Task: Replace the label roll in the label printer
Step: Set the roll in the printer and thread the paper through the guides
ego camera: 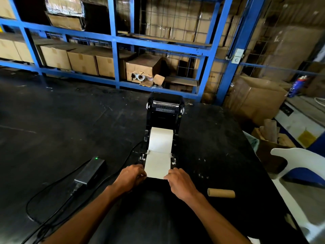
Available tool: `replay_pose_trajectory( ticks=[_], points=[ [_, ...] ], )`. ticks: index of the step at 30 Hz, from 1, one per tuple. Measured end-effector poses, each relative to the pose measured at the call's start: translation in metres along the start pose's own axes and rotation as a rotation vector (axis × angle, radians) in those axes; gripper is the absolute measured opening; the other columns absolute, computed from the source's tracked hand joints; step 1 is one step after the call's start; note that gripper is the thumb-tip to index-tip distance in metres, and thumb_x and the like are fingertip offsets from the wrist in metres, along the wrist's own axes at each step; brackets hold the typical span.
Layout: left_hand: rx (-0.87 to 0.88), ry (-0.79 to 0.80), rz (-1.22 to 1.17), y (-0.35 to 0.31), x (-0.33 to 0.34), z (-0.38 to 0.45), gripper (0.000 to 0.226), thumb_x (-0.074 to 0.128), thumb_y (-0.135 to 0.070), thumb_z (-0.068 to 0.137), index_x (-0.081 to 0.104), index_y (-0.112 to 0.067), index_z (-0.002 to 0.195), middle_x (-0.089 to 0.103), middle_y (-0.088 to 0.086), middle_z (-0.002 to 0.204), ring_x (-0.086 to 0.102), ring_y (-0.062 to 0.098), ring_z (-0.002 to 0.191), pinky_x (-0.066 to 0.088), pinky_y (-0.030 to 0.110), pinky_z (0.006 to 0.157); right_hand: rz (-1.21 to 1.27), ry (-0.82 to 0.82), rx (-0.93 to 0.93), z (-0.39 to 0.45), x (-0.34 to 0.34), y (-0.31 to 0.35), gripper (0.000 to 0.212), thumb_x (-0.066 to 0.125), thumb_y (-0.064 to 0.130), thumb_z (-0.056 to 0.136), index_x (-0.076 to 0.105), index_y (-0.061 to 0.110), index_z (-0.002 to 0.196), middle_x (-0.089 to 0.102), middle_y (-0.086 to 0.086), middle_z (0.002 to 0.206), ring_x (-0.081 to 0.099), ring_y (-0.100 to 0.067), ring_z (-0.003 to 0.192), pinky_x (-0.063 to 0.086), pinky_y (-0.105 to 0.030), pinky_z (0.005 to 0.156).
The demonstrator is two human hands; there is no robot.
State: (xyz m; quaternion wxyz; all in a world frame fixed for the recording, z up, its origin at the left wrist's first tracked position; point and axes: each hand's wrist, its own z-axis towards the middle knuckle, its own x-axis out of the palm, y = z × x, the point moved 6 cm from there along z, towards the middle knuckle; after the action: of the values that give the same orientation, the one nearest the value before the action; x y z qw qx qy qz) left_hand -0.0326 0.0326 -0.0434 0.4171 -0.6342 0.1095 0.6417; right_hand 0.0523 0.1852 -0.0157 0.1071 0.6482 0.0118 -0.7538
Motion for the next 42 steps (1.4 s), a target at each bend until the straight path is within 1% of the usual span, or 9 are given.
replay_pose_trajectory(
  ticks=[18, 23, 26, 28, 33, 35, 38, 40, 42],
  points=[
    [-0.019, 0.051, -0.064, -0.002, -0.002, -0.009, 0.016, 0.064, -0.032, 0.085, 0.074, -0.021, 0.091, 0.067, -0.006, 0.093, 0.066, 0.013, 0.082, 0.041, 0.021, 0.066, 0.068, 0.054, 0.038, -0.005, 0.006, 0.0, 0.03, 0.049, -0.003, 0.086, 0.071, 0.01, 0.102, 0.065, -0.007, 0.096, 0.055, -0.024, 0.09, 0.043, -0.033, 0.081],
    [-0.25, 0.018, -0.295, 0.007, -0.007, -0.011, 0.015, 0.06, -0.028, 0.071, 0.068, -0.025, 0.084, 0.066, -0.013, 0.076, 0.064, 0.007, 0.069, 0.054, 0.029, 0.069, 0.078, 0.053, 0.04, -0.005, 0.008, -0.001, 0.029, 0.049, -0.002, 0.087, 0.071, 0.01, 0.101, 0.066, -0.006, 0.097, 0.055, -0.022, 0.09, 0.044, -0.031, 0.082],
    [-0.474, -0.138, -0.456, 0.027, -0.007, -0.006, 0.022, 0.06, -0.015, 0.077, 0.069, -0.016, 0.097, 0.073, 0.004, 0.092, 0.067, 0.02, 0.084, 0.05, 0.029, 0.077, 0.091, 0.049, 0.038, -0.005, 0.01, -0.004, 0.031, 0.049, -0.001, 0.087, 0.072, 0.012, 0.104, 0.067, -0.005, 0.098, 0.056, -0.023, 0.092, 0.045, -0.034, 0.083],
    [-0.566, -0.093, -0.497, 0.034, -0.001, 0.0, 0.028, 0.06, -0.009, 0.08, 0.067, -0.009, 0.107, 0.07, 0.01, 0.101, 0.064, 0.025, 0.096, 0.046, 0.029, 0.082, 0.092, 0.048, 0.027, -0.004, 0.011, -0.004, 0.032, 0.049, -0.001, 0.087, 0.072, 0.012, 0.105, 0.067, -0.006, 0.097, 0.056, -0.024, 0.092, 0.045, -0.035, 0.083],
    [-0.686, -0.035, -0.735, 0.038, 0.015, 0.014, 0.018, 0.055, -0.002, 0.08, 0.063, -0.014, 0.068, 0.057, 0.004, 0.062, 0.052, 0.021, 0.064, 0.042, 0.03, 0.063, 0.075, 0.054, 0.005, -0.003, 0.014, -0.003, 0.032, 0.048, -0.002, 0.085, 0.072, 0.01, 0.101, 0.067, -0.007, 0.094, 0.056, -0.026, 0.089, 0.046, -0.037, 0.08],
    [-0.725, -0.048, -0.819, 0.044, 0.023, 0.017, 0.012, 0.062, -0.017, 0.08, 0.067, -0.011, 0.071, 0.061, 0.007, 0.066, 0.054, 0.021, 0.065, 0.043, 0.033, 0.066, 0.064, 0.067, 0.002, -0.002, 0.016, -0.004, 0.032, 0.046, -0.001, 0.086, 0.072, 0.01, 0.102, 0.066, -0.007, 0.095, 0.055, -0.026, 0.09, 0.045, -0.036, 0.079],
    [-0.707, -0.015, -0.854, 0.057, 0.034, 0.018, 0.033, 0.067, -0.041, 0.074, 0.071, -0.009, 0.083, 0.065, 0.01, 0.071, 0.058, 0.02, 0.066, 0.046, 0.034, 0.066, 0.064, 0.073, -0.011, -0.001, 0.019, -0.004, 0.03, 0.045, 0.0, 0.087, 0.072, 0.009, 0.099, 0.065, -0.007, 0.094, 0.054, -0.025, 0.09, 0.044, -0.035, 0.079],
    [-0.726, -0.025, -0.849, 0.06, 0.031, 0.017, 0.014, 0.064, -0.023, 0.081, 0.071, -0.013, 0.075, 0.06, 0.012, 0.068, 0.055, 0.021, 0.065, 0.043, 0.035, 0.065, 0.092, 0.094, -0.002, 0.002, 0.022, -0.007, 0.028, 0.047, 0.003, 0.088, 0.072, 0.009, 0.097, 0.065, -0.007, 0.094, 0.054, -0.024, 0.091, 0.045, -0.035, 0.082],
    [-0.712, -0.022, -0.812, 0.063, 0.029, 0.015, 0.013, 0.06, -0.007, 0.083, 0.071, -0.014, 0.081, 0.059, 0.009, 0.067, 0.053, 0.02, 0.063, 0.042, 0.033, 0.064, 0.175, 0.124, 0.029, 0.004, 0.021, -0.012, 0.02, 0.052, 0.01, 0.086, 0.072, 0.011, 0.093, 0.066, -0.004, 0.095, 0.055, -0.021, 0.091, 0.045, -0.034, 0.084]
  ],
)
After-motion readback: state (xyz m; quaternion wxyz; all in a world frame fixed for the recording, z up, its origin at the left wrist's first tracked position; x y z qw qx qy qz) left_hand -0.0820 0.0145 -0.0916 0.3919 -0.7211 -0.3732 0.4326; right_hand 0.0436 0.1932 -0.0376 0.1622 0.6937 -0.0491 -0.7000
